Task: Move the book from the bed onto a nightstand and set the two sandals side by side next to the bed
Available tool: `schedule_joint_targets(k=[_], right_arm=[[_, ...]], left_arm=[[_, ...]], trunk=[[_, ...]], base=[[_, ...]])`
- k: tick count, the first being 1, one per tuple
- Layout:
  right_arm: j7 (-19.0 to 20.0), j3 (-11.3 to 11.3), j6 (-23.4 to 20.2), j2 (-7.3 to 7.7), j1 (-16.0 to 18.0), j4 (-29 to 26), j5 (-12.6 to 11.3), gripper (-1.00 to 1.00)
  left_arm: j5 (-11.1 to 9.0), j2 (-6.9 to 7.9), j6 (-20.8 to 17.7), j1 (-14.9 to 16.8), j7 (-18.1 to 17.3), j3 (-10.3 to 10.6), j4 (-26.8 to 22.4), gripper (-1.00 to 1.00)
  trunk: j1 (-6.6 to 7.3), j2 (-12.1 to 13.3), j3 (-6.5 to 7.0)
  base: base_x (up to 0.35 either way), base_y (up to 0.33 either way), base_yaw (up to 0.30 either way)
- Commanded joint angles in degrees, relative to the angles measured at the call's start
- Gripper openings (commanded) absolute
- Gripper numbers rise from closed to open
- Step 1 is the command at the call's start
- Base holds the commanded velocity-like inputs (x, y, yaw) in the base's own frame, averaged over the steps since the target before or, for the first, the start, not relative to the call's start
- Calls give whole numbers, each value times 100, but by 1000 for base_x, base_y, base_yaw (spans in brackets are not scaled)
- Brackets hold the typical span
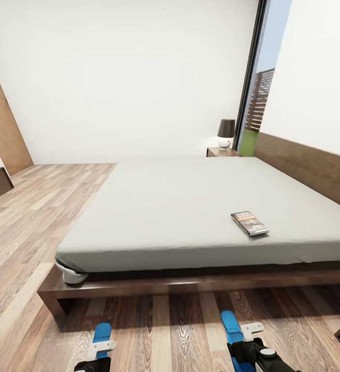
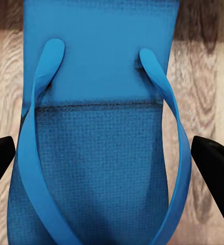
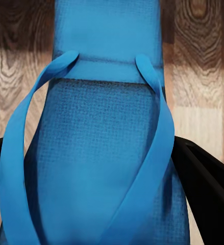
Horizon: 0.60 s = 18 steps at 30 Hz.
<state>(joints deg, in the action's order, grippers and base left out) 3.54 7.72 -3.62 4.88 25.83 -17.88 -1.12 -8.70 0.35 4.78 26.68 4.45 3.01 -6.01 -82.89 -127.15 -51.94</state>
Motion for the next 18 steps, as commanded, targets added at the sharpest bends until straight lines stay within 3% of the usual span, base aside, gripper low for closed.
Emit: schedule_joint_targets(k=[1, 13, 18], right_arm=[[6, 29, -34, 5, 1, -12, -11, -100], [9, 20, -28, 8, 1, -14, -11, -100], [16, 18, -32, 0, 1, -22, -11, -100]], left_arm=[[-52, -1, 22, 4, 13, 35, 4, -100], [-52, 0, 113, 4, 14, 35, 4, -100], [-52, -8, 243, 7, 8, 32, 4, -100]], trunk=[[-21, -44, -23], [-285, -525, -239], [-285, -525, -239]], base=[[0, 0, 0], [0, 0, 0], [0, 0, 0]])
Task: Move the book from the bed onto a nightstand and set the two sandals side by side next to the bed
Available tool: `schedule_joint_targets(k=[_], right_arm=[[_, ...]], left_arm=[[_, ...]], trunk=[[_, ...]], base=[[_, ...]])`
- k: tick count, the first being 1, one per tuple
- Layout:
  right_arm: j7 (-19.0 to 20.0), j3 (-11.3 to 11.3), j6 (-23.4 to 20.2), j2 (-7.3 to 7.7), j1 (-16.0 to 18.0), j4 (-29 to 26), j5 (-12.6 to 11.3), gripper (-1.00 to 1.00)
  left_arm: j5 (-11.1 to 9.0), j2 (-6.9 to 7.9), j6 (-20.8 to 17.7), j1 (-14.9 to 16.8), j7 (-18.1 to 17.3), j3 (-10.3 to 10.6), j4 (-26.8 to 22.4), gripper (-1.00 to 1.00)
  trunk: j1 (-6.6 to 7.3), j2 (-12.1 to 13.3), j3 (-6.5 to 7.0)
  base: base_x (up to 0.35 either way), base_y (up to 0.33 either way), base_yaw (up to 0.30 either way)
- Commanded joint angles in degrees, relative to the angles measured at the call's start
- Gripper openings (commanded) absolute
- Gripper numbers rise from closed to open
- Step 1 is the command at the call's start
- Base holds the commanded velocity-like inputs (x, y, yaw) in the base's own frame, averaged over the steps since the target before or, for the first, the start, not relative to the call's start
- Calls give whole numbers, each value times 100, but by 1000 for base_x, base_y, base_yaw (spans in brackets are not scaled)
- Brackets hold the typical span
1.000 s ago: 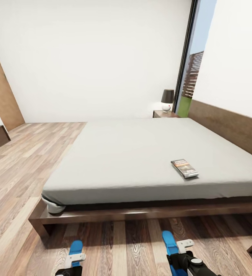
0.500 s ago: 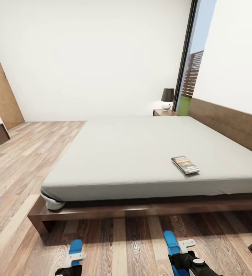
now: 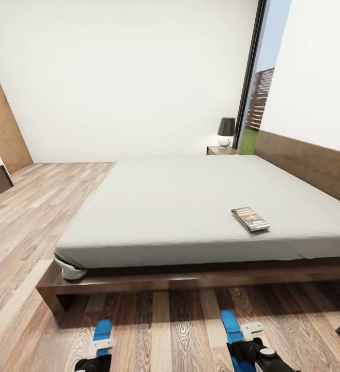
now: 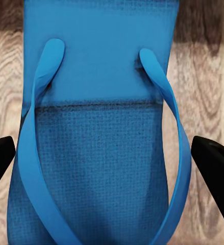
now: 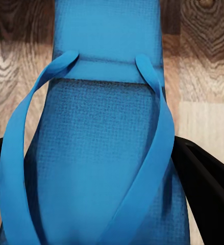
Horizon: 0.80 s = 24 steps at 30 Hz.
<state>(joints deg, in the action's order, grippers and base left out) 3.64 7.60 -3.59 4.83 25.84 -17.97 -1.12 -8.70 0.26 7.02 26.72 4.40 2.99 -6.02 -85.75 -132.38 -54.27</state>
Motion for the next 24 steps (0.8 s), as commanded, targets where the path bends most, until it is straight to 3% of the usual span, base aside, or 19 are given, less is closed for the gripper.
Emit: schedule_joint_targets(k=[1, 6, 16, 24], right_arm=[[14, 30, -38, 4, 3, -20, -11, -100], [55, 31, -101, 6, 35, -35, -11, -100], [187, 32, -152, 17, 282, -45, -16, -100], [206, 44, -151, 24, 306, 12, -20, -100]], left_arm=[[-53, -6, 22, 5, 12, 31, 4, -100], [-53, -21, 25, 10, -1, 27, 0, -100], [-56, -70, -341, 195, 5, 5, -59, -100], [-53, -85, -352, 213, 15, 14, -59, -100]], trunk=[[1, -2, -5], [1, -2, -5], [-218, -403, -185], [-394, -724, -328]], base=[[0, 0, 0], [0, 0, 0], [0, 0, 0], [0, 0, 0]])
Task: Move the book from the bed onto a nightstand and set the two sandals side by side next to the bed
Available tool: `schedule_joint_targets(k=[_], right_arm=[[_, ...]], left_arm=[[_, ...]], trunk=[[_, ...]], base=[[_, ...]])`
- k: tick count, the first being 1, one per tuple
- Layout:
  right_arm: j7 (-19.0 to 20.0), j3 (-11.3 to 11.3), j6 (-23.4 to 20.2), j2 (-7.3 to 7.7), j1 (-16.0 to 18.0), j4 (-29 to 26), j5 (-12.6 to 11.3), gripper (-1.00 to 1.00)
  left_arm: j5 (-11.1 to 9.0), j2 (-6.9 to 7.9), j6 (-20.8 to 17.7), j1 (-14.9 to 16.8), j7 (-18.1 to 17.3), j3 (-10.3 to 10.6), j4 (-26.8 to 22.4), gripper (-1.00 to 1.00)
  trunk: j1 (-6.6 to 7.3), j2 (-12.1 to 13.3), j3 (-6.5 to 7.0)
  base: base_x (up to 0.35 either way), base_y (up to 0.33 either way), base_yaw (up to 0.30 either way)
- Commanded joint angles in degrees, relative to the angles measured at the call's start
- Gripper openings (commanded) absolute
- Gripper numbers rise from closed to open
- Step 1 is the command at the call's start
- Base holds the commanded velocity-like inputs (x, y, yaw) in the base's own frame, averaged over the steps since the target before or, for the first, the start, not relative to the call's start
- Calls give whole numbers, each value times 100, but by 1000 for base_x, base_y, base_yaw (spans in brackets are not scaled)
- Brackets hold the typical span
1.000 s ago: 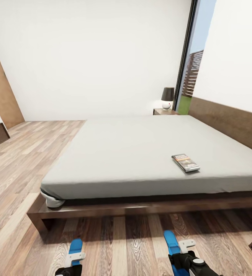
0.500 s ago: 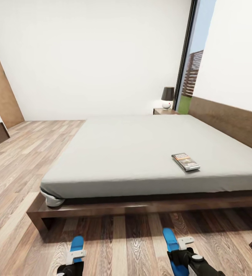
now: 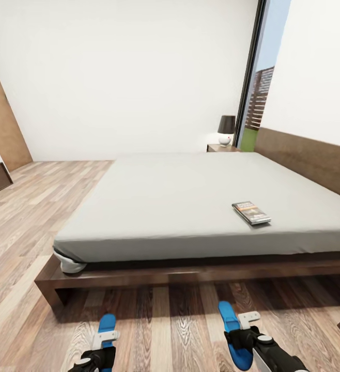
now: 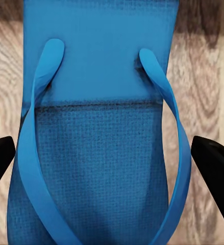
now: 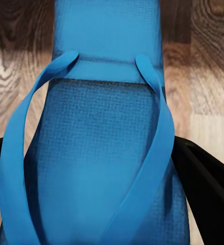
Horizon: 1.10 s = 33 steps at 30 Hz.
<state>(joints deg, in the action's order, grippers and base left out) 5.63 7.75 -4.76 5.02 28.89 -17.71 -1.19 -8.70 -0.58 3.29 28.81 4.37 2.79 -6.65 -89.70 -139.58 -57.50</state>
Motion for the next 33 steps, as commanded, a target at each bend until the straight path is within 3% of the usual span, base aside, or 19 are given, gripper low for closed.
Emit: schedule_joint_targets(k=[1, 9, 33], right_arm=[[7, 30, -34, 6, 1, -12, -13, -100], [-22, 27, -22, 9, 3, -5, -17, -100], [-27, 40, 1, -11, 3, -10, -4, -100]], left_arm=[[-53, 0, 25, 3, 19, 37, 3, -100], [-53, 13, 101, 2, 20, 45, 5, -100], [-53, 35, 154, -6, 20, 46, 4, -100]], trunk=[[-21, -44, -23], [-197, -364, -167], [-259, -398, -698]], base=[[0, 0, 0], [0, 0, 0], [0, 0, 0]])
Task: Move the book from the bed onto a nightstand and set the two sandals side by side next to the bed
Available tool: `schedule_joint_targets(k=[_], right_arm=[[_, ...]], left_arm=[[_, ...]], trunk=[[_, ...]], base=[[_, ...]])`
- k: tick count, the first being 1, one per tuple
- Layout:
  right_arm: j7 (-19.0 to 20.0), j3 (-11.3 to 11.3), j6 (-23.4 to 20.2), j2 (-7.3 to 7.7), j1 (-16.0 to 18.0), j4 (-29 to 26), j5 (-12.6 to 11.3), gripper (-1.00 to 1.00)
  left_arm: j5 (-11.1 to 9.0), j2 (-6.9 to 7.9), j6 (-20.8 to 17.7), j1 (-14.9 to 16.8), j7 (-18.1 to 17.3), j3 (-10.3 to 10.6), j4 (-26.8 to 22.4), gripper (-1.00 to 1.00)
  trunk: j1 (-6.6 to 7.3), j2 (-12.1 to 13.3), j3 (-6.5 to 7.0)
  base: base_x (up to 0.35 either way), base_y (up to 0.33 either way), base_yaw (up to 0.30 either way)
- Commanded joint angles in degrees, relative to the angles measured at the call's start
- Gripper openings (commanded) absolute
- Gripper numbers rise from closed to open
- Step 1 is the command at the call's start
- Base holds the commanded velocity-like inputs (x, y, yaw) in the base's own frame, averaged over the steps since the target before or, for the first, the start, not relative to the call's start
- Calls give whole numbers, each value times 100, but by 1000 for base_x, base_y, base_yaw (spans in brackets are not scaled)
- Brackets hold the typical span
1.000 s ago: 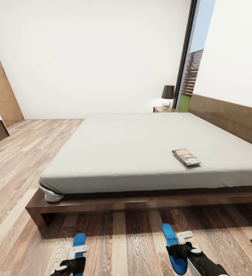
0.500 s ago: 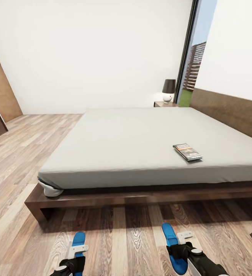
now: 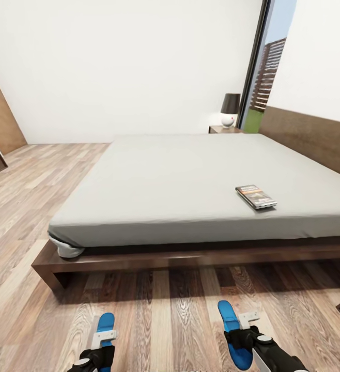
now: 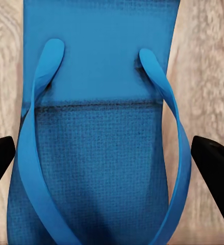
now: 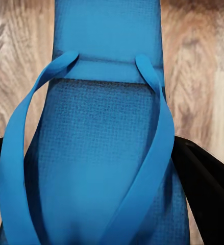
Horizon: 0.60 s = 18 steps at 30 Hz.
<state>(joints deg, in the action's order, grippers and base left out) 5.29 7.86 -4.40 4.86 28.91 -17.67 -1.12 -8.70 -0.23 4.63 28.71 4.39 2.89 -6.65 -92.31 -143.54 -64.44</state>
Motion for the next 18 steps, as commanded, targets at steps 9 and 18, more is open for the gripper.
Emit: schedule_joint_targets(k=[9, 18], right_arm=[[14, 31, -12, 3, 1, -14, -11, -100], [38, 27, 17, 20, 1, -17, -11, -100]], left_arm=[[-53, 6, 28, 3, 18, 41, 5, -100], [-53, 11, 190, 3, 18, 44, 5, -100]], trunk=[[-22, -14, -204], [-37, -22, -337]], base=[[0, 0, 0], [0, 0, 0]])
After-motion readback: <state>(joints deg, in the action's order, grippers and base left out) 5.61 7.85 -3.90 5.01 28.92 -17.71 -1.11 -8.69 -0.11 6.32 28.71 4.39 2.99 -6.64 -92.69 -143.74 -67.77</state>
